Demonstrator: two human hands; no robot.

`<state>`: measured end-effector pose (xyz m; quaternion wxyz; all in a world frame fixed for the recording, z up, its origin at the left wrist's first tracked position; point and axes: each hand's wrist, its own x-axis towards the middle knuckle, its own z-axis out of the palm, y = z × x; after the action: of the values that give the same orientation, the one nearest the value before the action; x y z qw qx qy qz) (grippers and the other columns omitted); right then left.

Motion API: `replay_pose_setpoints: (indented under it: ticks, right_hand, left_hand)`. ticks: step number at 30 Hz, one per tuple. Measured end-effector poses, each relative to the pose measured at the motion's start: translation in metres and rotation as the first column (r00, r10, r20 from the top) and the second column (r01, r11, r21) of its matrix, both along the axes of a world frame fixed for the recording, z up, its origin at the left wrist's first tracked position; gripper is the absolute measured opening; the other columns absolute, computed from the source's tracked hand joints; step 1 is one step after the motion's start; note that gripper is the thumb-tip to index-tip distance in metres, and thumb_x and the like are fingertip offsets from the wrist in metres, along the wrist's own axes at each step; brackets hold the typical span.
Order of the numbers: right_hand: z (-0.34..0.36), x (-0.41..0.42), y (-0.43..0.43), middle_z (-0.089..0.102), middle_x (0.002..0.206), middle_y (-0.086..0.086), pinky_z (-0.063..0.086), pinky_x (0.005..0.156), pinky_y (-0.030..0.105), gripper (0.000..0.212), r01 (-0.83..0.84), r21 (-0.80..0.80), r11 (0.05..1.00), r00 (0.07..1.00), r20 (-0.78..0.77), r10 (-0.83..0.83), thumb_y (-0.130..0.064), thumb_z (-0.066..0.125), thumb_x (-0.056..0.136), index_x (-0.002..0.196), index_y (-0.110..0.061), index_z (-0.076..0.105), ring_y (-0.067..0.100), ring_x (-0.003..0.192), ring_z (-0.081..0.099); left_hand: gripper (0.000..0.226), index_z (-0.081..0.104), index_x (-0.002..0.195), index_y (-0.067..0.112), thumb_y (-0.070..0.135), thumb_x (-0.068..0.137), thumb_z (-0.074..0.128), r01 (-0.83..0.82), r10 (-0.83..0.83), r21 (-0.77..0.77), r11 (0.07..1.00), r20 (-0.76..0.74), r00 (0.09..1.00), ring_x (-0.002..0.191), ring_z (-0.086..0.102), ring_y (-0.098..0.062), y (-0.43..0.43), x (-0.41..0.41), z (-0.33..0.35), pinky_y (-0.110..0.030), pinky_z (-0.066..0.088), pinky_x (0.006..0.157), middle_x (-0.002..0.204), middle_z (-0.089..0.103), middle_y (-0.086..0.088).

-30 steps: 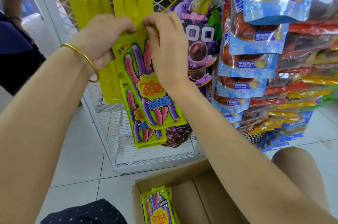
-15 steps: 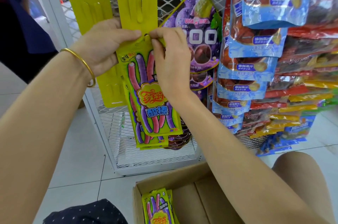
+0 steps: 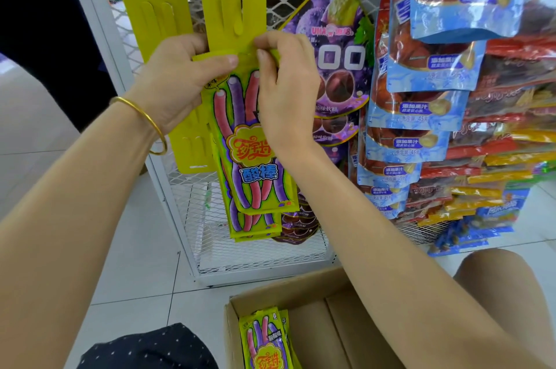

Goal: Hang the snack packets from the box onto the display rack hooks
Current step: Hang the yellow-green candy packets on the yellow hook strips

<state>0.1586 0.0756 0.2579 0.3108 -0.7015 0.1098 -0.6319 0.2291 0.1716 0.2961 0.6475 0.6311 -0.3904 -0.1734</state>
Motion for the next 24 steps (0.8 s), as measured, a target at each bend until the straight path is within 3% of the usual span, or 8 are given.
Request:
replay_pose_setpoints:
  ticks: [5,7,10,14,17,21,23,24]
  right_hand:
    - [0.001,0.001,0.0,0.06,0.093,0.018,0.036,0.067,0.023,0.013,-0.005,-0.011,1.0,1.0,-0.014,0.005,0.0,0.054,0.086,0.095,0.004,0.064,0.012,0.083,0.045]
    - [0.001,0.0,0.0,0.06,0.093,0.018,0.036,0.067,0.024,0.013,-0.003,-0.014,1.0,1.0,-0.015,0.003,0.0,0.054,0.086,0.095,0.004,0.064,0.012,0.083,0.045]
    - [0.0,-0.001,0.0,0.059,0.093,0.018,0.035,0.066,0.023,0.013,0.0,-0.018,1.0,1.0,-0.018,0.0,0.0,0.054,0.087,0.096,0.004,0.063,0.011,0.082,0.044]
    - [-0.001,-0.002,-0.001,0.06,0.094,0.018,0.035,0.066,0.022,0.014,0.016,-0.046,0.999,0.999,-0.034,-0.018,0.001,0.055,0.087,0.097,0.004,0.064,0.012,0.083,0.044]
    - [-0.002,-0.004,-0.002,0.06,0.095,0.017,0.035,0.067,0.022,0.015,0.011,-0.051,0.999,0.998,-0.061,-0.014,0.001,0.055,0.086,0.098,0.003,0.064,0.012,0.084,0.045]
    - [-0.006,-0.007,-0.001,0.062,0.093,0.013,0.04,0.065,0.028,0.013,0.013,-0.068,0.998,0.995,-0.094,-0.019,-0.001,0.056,0.085,0.096,0.0,0.063,0.022,0.081,0.057]
    - [-0.009,-0.01,0.0,0.064,0.093,0.009,0.042,0.059,0.035,0.013,0.058,-0.09,0.994,0.991,-0.118,-0.068,-0.006,0.058,0.085,0.096,-0.004,0.063,0.024,0.078,0.059]
    - [-0.011,-0.011,0.001,0.065,0.092,0.006,0.041,0.053,0.032,0.012,0.103,-0.104,0.989,0.986,-0.123,-0.116,-0.008,0.06,0.084,0.096,-0.006,0.063,0.023,0.075,0.06]
  left_hand:
    - [0.006,0.071,0.07,0.017,0.019,0.07,0.066,-0.135,0.135,-0.045,0.99,-0.004,0.991,0.094,0.066,-0.029,-0.006,0.002,-0.002,-0.048,0.051,0.09,0.089,0.072,-0.006]
    - [0.013,0.065,0.06,0.014,0.011,0.072,0.065,-0.169,0.166,-0.051,0.984,-0.067,0.984,0.083,0.063,-0.029,-0.009,0.002,0.001,-0.046,0.05,0.087,0.079,0.067,-0.01]
    - [0.024,0.055,0.067,0.01,-0.003,0.087,0.051,-0.134,0.12,-0.08,0.988,-0.161,0.98,0.075,0.057,-0.019,-0.012,0.0,0.005,-0.042,0.046,0.093,0.077,0.057,-0.009]
    - [0.033,0.053,0.059,0.012,-0.006,0.086,0.05,-0.143,0.117,-0.119,0.983,-0.204,0.972,0.059,0.058,-0.013,-0.012,0.004,0.005,-0.03,0.051,0.068,0.059,0.058,-0.003]
    - [0.028,0.051,0.064,0.012,-0.008,0.084,0.049,-0.138,0.117,-0.108,0.984,-0.179,0.977,0.071,0.052,-0.019,-0.012,0.007,0.001,-0.039,0.043,0.08,0.074,0.051,-0.01]
    - [0.041,0.059,0.044,0.017,-0.007,0.077,0.052,-0.115,0.096,-0.115,0.987,-0.16,0.982,0.057,0.058,-0.014,-0.01,0.003,-0.002,-0.031,0.052,0.066,0.057,0.059,-0.001]
    - [0.039,0.067,0.06,0.016,-0.01,0.081,0.047,-0.104,0.093,-0.112,0.988,-0.099,0.991,0.064,0.065,-0.016,-0.01,0.0,-0.003,-0.032,0.056,0.07,0.064,0.068,0.001]
    - [0.034,0.068,0.074,0.014,-0.01,0.082,0.046,-0.101,0.095,-0.102,0.99,-0.059,0.994,0.073,0.067,-0.019,-0.009,0.0,-0.005,-0.036,0.057,0.076,0.072,0.071,0.0]
